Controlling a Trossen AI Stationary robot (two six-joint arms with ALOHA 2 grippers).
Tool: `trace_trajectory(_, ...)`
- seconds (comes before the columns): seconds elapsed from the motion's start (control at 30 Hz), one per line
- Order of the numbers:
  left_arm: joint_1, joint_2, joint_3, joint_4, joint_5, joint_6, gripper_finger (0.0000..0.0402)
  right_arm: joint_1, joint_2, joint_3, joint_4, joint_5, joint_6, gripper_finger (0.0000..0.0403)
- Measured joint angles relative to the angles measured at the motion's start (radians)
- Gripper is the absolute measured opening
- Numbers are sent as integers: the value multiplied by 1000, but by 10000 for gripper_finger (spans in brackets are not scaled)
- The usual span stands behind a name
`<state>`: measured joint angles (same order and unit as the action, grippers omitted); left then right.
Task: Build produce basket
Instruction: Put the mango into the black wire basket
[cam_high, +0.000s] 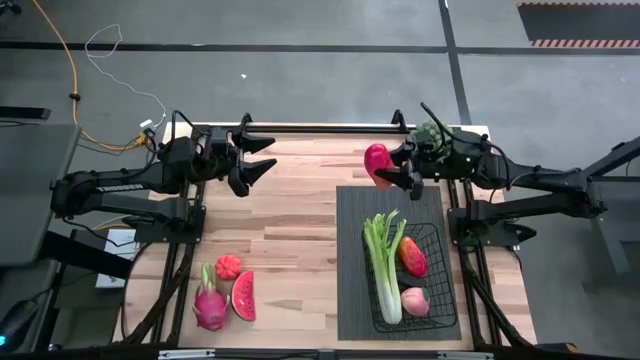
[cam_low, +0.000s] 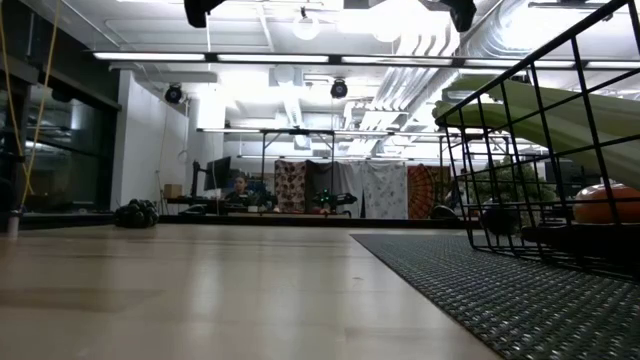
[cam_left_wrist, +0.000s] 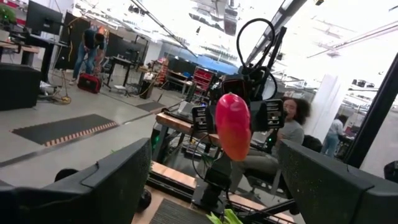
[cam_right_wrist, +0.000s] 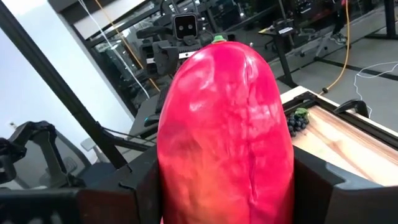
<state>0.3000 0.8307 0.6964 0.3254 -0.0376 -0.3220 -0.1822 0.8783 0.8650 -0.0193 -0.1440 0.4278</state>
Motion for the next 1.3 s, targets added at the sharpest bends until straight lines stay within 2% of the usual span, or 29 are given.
trace_trajectory(0.43,0,0,0,0,0,0,337,0,-1,0,0,-53,26,234)
trace_trajectory(0.67,0,0,0,0,0,0,337,30,-1,2,-22,-167,215,234)
trace_trajectory(0.8,1,0,0,0,0,2,337,133,5,92,-289,-181,291,234)
trace_trajectory(0.9,1,0,0,1,0,6,337,250,25,193,-575,-132,358,234)
trace_trajectory(1.03,1,0,0,0,0,18,337,422,51,284,-828,-63,533,234)
trace_trajectory(1.17,1,0,0,-1,0,19,337,587,76,256,-924,-23,764,234)
trace_trajectory(1.3,1,0,0,-2,0,19,337,713,111,157,-914,-14,973,234)
